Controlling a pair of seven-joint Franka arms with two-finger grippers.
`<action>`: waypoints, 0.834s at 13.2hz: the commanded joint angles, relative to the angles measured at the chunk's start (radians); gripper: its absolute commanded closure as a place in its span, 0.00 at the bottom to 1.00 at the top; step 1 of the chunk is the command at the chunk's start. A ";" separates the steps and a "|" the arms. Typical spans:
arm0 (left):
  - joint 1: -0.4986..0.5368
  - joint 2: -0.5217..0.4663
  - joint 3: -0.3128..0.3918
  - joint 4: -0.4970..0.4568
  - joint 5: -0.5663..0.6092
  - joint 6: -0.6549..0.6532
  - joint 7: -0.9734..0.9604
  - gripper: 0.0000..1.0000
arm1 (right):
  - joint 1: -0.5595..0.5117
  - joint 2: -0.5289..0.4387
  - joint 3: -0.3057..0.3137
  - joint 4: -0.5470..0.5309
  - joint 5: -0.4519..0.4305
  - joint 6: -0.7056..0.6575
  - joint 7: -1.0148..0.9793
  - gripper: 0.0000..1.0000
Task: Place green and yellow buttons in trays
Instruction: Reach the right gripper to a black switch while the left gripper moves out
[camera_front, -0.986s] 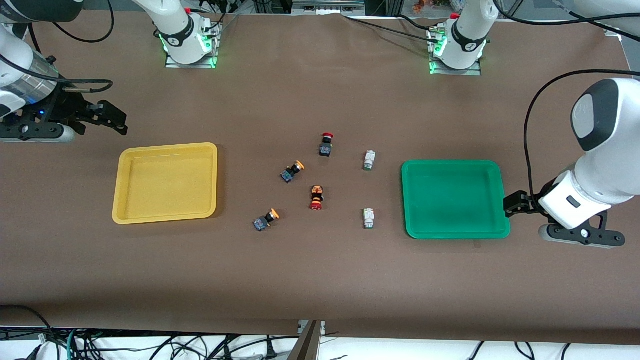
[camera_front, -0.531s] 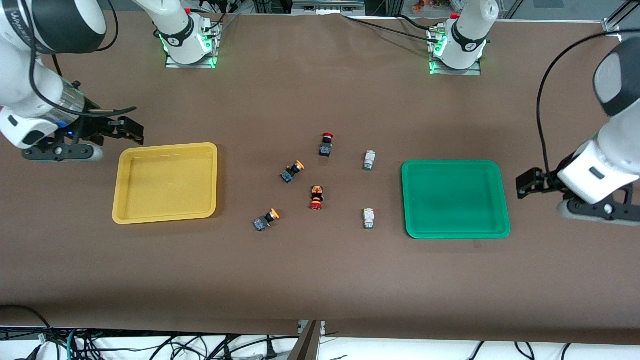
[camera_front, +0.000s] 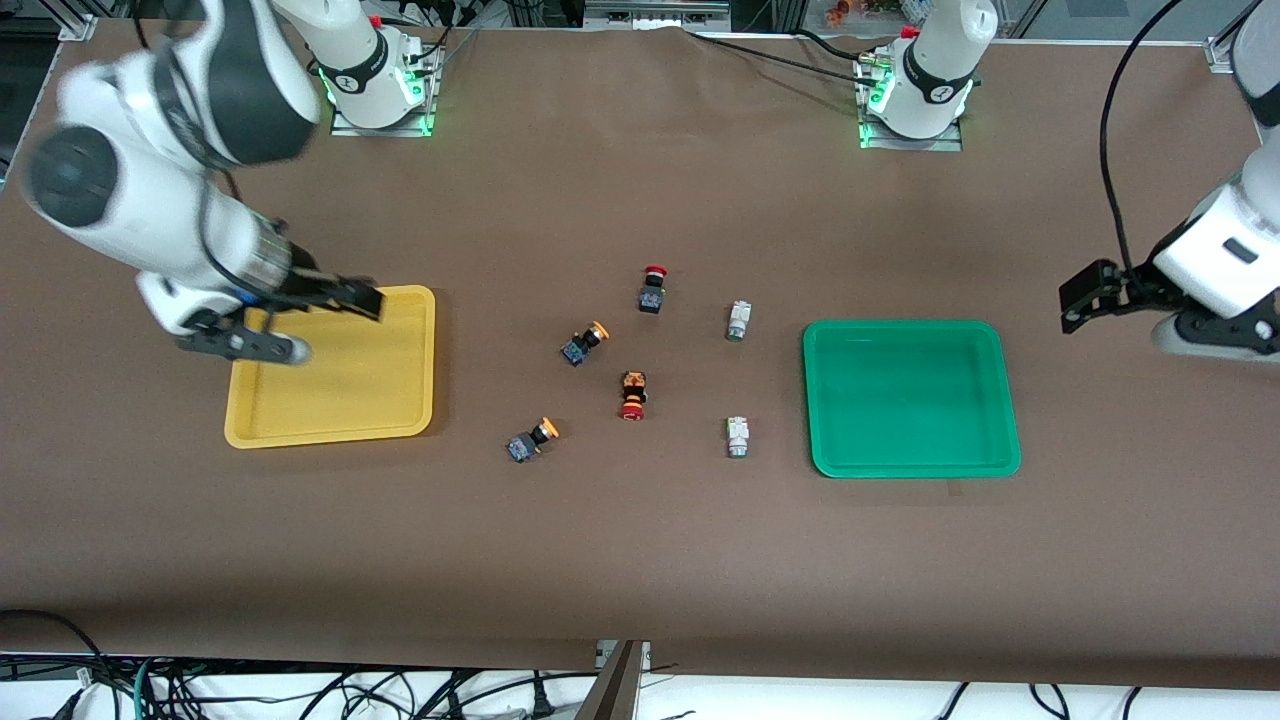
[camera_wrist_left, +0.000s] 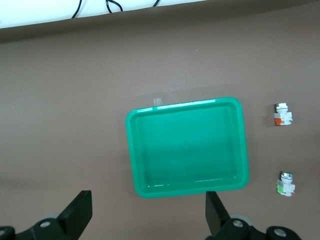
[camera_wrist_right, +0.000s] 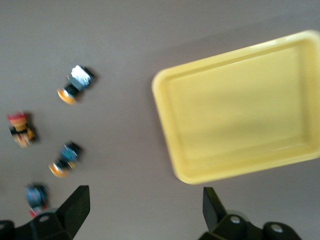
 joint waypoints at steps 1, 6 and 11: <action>-0.008 -0.066 0.001 -0.040 0.009 -0.077 0.006 0.00 | 0.048 0.226 -0.003 0.139 0.059 0.126 0.281 0.00; -0.031 -0.017 -0.006 -0.066 0.006 -0.093 -0.004 0.00 | 0.104 0.527 -0.003 0.384 0.102 0.306 0.625 0.00; -0.086 0.144 -0.061 -0.073 -0.128 0.052 -0.261 0.00 | 0.150 0.610 -0.003 0.373 0.187 0.361 0.675 0.00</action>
